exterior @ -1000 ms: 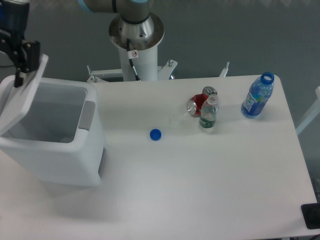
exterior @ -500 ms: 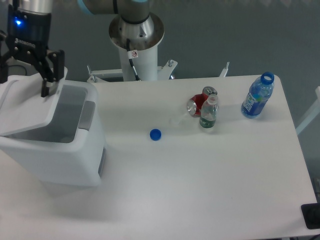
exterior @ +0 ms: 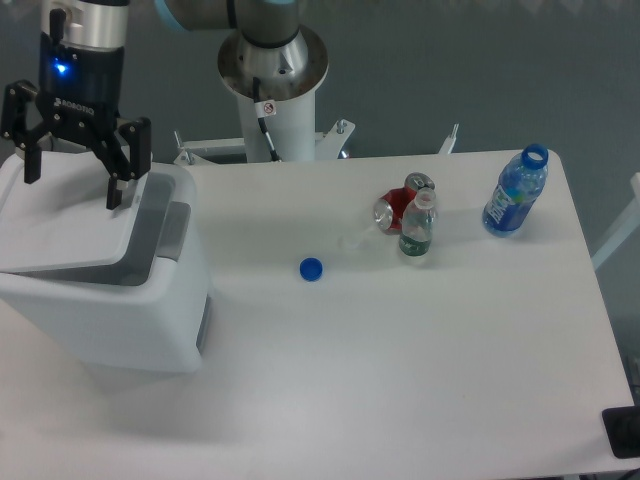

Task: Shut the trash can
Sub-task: 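Press the gripper down on the closed lid to seat it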

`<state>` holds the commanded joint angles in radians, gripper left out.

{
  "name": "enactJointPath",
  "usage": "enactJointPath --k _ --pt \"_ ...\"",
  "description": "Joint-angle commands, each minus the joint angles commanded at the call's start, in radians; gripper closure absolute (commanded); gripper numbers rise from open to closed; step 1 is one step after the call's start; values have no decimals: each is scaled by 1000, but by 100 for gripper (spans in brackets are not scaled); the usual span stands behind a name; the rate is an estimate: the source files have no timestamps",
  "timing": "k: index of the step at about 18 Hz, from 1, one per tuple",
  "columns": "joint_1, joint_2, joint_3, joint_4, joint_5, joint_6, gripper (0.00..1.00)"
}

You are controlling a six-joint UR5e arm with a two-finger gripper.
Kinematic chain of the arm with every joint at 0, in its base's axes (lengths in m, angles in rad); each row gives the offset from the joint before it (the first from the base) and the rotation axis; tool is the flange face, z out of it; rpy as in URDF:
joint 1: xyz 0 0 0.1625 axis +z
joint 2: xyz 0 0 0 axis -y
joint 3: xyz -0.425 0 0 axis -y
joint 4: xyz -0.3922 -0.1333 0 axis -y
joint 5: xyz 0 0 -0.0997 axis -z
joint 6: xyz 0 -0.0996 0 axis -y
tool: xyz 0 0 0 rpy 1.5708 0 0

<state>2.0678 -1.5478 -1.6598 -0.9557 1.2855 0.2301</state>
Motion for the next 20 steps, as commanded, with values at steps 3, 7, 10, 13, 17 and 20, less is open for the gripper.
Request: enactJointPath --k 3,7,10,13,17,20 --pt "14 -2 0 0 0 2 0" --pt "25 -20 -3 -3 2 26 0" --pt "25 -21 -8 -2 6 28 0" --pt "25 -32 -8 2 21 29 0" --pt "23 -48 -6 2 21 49 0" --pt "23 -49 -6 0 21 51 0"
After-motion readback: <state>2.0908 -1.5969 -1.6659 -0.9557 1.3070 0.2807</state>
